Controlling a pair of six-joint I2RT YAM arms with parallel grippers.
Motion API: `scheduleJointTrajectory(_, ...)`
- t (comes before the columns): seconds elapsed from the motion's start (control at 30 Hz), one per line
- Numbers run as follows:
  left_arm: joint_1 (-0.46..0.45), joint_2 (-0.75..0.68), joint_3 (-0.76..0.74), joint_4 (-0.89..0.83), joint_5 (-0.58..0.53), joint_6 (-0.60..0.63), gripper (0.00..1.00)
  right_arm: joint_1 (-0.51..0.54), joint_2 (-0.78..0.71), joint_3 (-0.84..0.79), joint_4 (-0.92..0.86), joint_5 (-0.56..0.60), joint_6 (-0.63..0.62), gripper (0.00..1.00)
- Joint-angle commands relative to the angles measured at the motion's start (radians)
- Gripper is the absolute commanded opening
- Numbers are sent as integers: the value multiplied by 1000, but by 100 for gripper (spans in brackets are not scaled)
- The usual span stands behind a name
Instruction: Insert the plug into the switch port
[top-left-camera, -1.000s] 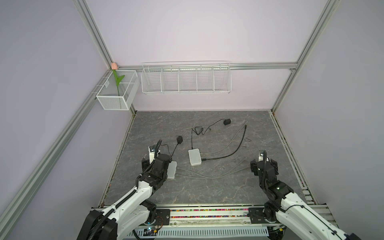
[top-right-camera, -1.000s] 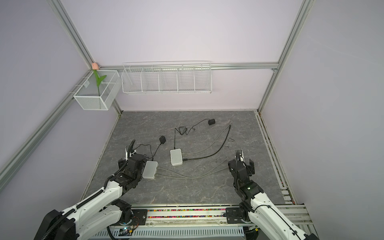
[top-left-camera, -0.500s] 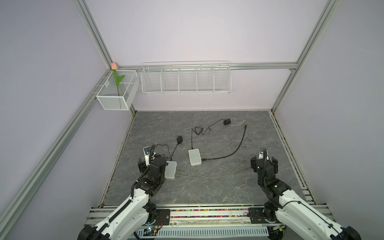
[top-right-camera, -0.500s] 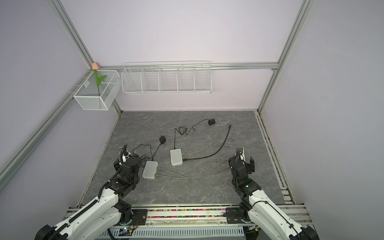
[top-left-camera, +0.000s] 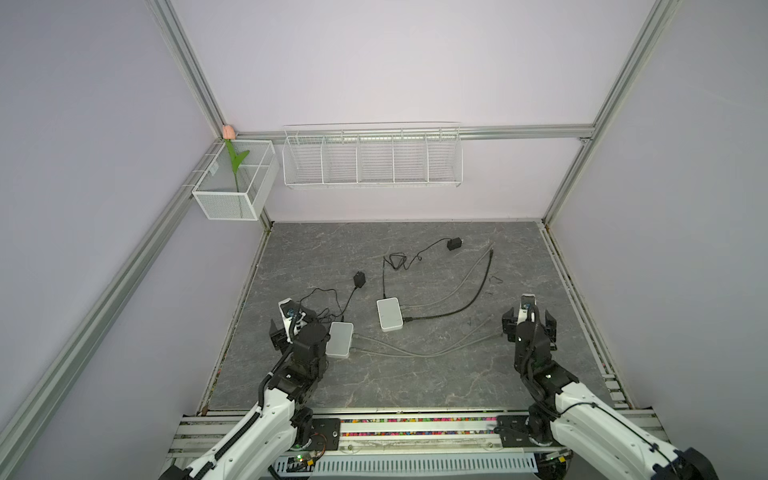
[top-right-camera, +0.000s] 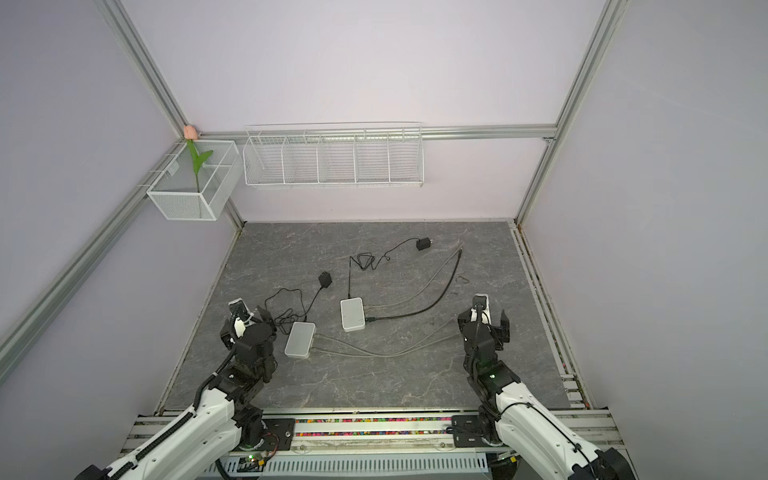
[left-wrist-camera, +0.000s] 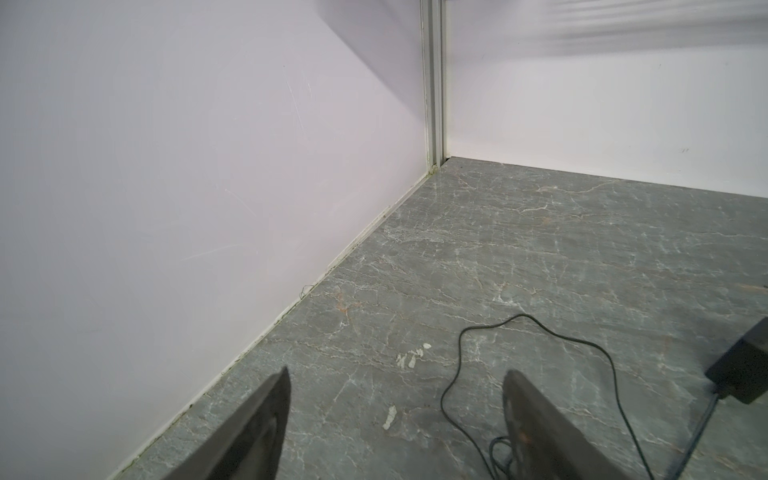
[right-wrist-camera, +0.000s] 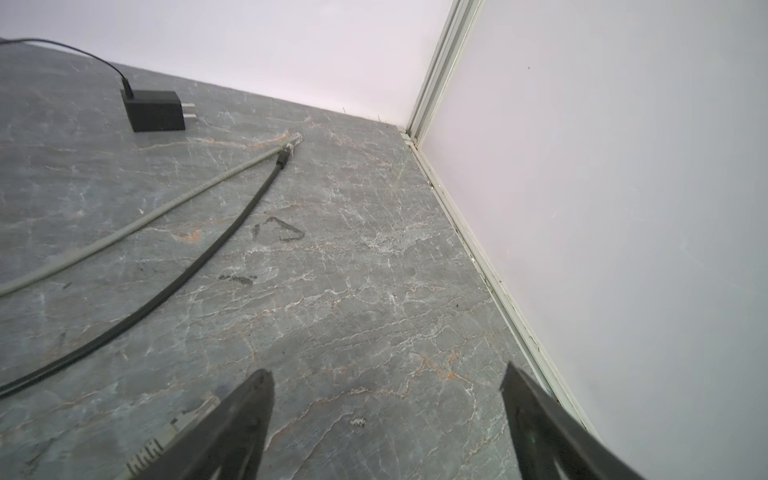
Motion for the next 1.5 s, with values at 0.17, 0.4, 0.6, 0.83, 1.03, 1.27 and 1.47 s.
scheduleJointTrajectory(0.17, 20, -23, -65, 178, -32, 67, 81, -28, -202, -100, 94, -74, -50, 89)
scheduleJointTrajectory(0.4, 63, -47, -90, 217, 6, 55, 99, -78, -328, -152, 95, -144, -32, 89)
scheduleJointTrajectory(0.6, 82, -47, -116, 282, 30, 53, 99, -118, -305, -155, 119, -181, -7, 89)
scheduleJointTrajectory(0.83, 162, 5, -111, 325, 109, 21, 98, -164, -147, -141, 243, -215, 21, 89)
scheduleJointTrajectory(1.03, 194, 82, -68, 305, 182, 9, 99, -176, 51, -115, 393, -222, 15, 89)
scheduleJointTrajectory(1.27, 215, 215, -25, 367, 207, 13, 99, -181, 218, -64, 479, -235, -3, 89)
scheduleJointTrajectory(1.47, 223, 267, -24, 434, 219, 18, 99, -183, 263, -59, 520, -235, -2, 89)
